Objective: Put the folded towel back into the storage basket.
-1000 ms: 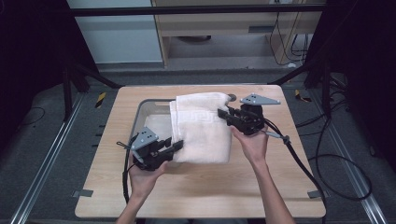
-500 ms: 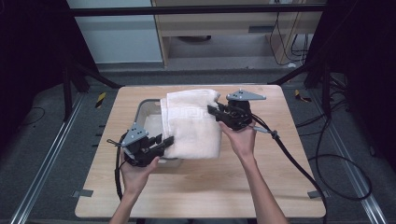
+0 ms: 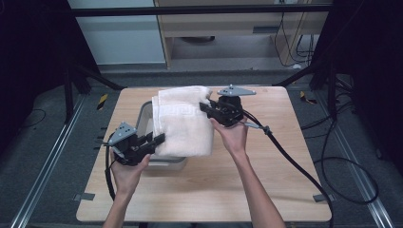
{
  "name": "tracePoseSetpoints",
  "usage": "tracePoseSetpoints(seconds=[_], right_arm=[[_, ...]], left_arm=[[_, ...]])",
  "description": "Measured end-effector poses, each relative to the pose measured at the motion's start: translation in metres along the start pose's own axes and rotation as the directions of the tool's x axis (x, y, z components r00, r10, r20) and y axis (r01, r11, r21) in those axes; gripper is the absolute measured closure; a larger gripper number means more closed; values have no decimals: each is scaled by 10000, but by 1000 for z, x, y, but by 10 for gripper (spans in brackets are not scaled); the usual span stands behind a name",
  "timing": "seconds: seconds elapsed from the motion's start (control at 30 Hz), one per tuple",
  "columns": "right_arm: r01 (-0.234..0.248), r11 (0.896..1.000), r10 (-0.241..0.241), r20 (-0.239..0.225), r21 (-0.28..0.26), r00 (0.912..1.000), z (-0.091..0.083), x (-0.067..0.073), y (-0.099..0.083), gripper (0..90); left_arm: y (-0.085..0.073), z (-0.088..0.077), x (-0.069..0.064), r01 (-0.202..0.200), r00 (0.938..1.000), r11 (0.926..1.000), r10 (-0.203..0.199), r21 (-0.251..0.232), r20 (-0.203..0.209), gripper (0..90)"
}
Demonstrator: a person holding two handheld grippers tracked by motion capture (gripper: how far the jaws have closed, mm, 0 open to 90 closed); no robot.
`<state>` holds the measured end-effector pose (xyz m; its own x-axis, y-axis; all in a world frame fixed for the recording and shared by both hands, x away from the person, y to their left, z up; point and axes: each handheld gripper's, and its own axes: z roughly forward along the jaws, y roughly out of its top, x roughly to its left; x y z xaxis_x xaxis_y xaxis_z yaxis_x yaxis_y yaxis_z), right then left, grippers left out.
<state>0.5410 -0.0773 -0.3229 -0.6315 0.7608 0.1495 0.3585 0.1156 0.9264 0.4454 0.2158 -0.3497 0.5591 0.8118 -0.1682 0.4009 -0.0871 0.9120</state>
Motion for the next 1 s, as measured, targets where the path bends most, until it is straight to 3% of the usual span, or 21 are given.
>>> tracePoseSetpoints(seconds=[1.0], right_arm=[[-55,9998,61,-334,187,9994,58,25,9,707]], left_arm=[[-2,-13,50,412,9957,9986,-383,323,-844,699]])
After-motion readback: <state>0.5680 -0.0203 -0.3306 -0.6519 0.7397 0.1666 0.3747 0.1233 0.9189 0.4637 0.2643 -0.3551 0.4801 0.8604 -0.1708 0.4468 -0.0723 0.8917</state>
